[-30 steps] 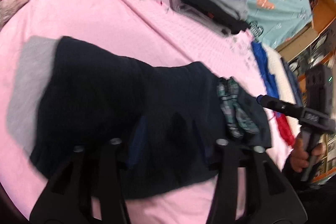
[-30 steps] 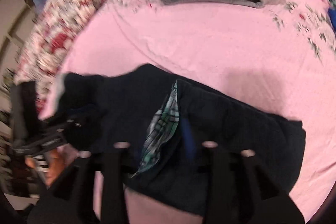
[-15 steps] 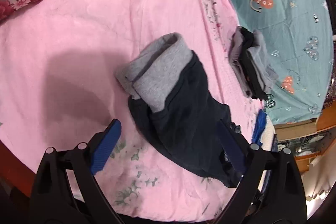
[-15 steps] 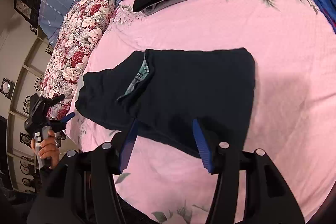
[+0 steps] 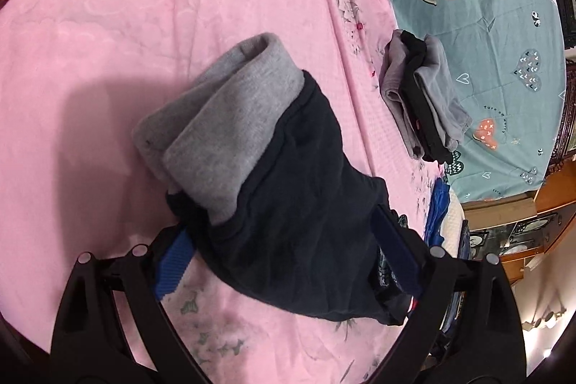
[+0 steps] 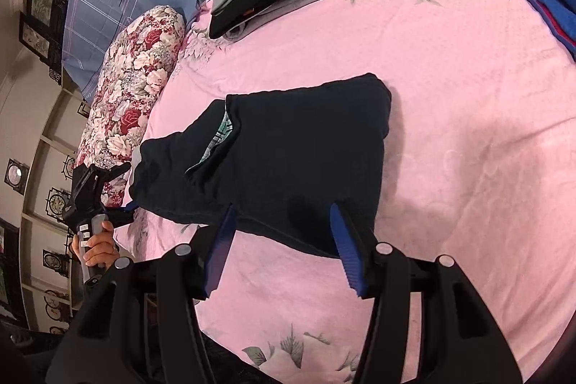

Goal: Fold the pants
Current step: 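Grasp the grey cuff end with the left tool and lift it, then fold the cuff end over onto the waistband with the left tool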

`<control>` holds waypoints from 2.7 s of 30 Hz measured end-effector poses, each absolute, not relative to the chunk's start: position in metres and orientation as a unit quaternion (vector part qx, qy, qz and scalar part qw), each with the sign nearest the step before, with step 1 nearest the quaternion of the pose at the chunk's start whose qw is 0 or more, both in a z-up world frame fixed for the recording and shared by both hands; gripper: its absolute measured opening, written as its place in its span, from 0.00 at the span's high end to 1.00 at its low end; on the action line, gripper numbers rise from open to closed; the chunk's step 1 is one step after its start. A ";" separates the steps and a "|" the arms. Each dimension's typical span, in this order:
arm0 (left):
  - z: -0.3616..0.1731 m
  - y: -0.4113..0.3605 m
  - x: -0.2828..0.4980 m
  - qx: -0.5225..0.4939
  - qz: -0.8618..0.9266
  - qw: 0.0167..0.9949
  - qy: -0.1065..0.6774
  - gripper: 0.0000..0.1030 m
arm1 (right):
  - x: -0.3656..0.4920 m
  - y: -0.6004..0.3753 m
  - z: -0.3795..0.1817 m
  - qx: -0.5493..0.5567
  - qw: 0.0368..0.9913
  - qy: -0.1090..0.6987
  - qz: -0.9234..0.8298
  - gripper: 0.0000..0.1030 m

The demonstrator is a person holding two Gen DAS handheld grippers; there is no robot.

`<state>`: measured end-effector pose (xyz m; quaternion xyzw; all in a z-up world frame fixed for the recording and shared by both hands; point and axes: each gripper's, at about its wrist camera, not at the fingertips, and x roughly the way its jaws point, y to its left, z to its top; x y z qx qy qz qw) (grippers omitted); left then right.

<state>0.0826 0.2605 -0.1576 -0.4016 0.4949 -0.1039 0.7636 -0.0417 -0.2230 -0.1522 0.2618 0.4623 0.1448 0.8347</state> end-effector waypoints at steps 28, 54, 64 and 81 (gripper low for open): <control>-0.130 0.265 0.062 -0.356 -0.075 0.850 0.381 0.82 | 0.066 -0.048 -0.127 0.086 0.842 0.484 0.225 0.71; -0.076 -0.065 0.038 0.002 -0.297 0.862 0.411 0.83 | -0.103 -0.305 -0.138 0.293 0.867 0.404 0.011 0.65; -0.101 -0.109 0.038 0.005 -0.371 0.795 0.479 0.04 | -0.122 -0.316 -0.164 0.326 0.853 0.408 0.013 0.65; -0.071 0.058 0.064 -0.184 -0.330 0.808 0.451 0.66 | -0.052 -0.217 -0.082 0.217 0.891 0.372 0.143 0.60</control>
